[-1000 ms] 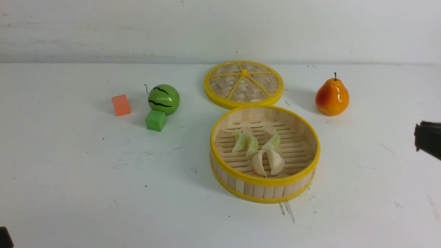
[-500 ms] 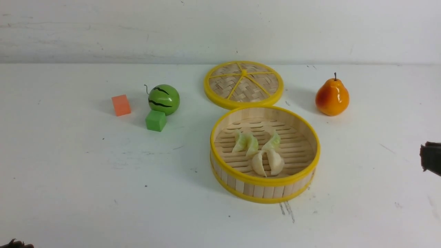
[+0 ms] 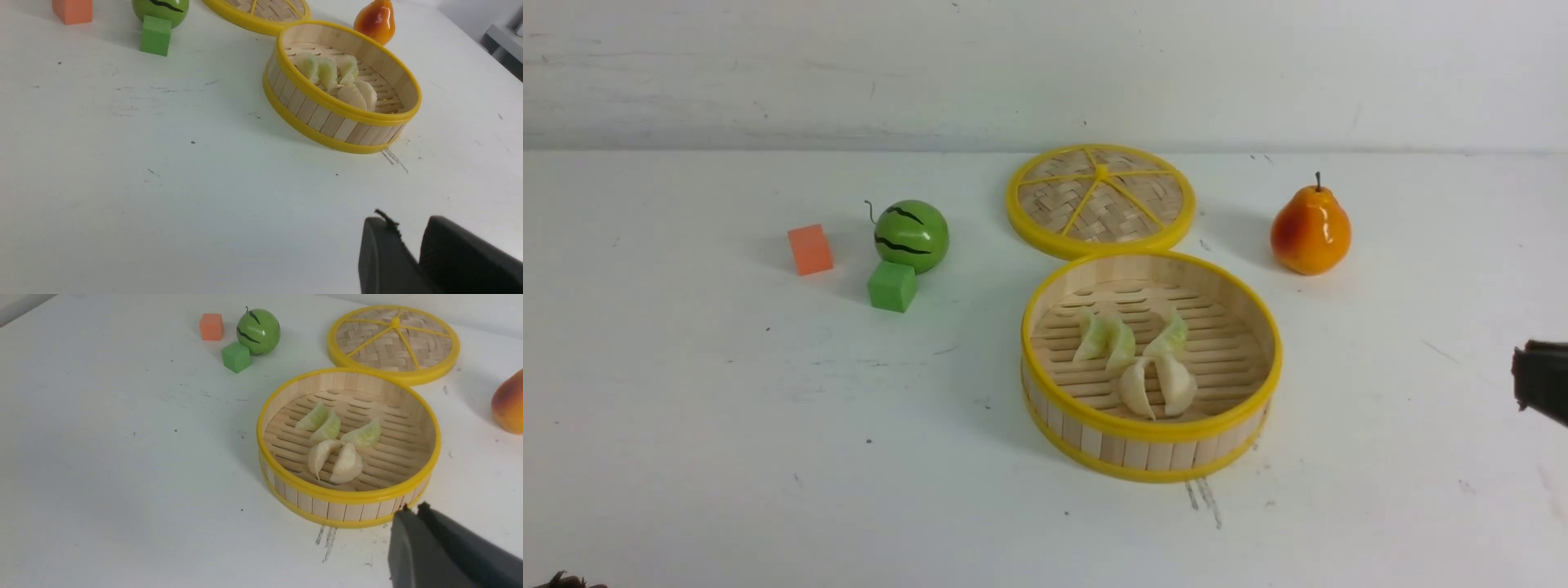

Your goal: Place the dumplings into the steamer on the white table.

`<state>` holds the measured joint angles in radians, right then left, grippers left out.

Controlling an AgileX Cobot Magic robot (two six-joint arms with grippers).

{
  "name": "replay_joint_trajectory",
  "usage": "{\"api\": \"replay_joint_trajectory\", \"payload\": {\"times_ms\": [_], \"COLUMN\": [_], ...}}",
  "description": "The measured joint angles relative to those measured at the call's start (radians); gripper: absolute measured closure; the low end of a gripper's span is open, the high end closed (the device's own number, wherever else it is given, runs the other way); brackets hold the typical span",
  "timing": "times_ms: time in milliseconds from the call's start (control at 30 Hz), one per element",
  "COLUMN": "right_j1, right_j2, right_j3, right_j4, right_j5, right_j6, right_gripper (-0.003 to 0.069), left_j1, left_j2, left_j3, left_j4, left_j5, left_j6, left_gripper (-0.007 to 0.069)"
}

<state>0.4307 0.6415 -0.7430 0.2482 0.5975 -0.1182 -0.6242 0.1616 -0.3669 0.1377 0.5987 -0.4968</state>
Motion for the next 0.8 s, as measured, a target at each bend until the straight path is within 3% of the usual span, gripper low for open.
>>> {"api": "replay_joint_trajectory", "payload": {"times_ms": [200, 500, 633, 800], "right_j1": [-0.095, -0.407, -0.47, -0.472], "right_j2": [-0.158, -0.497, -0.614, -0.651], "right_j3": [0.181, 0.561, 0.707, 0.765], "right_j4": [-0.037, -0.208, -0.269, -0.284], "right_j5": [-0.128, -0.277, -0.277, -0.248], "right_j6": [0.002, 0.146, 0.24, 0.261], "right_gripper": [0.068, 0.068, 0.068, 0.068], "left_j1": [0.0, 0.0, 0.0, 0.0], "left_j2": [0.0, 0.0, 0.0, 0.0], "left_j3": [0.0, 0.0, 0.0, 0.0], "left_j4": [0.0, 0.002, 0.002, 0.002], "left_j5": [0.0, -0.001, -0.001, -0.001], "left_j6": [0.0, 0.0, 0.0, 0.0], "left_gripper": [0.0477, 0.0473, 0.0467, 0.046]}}
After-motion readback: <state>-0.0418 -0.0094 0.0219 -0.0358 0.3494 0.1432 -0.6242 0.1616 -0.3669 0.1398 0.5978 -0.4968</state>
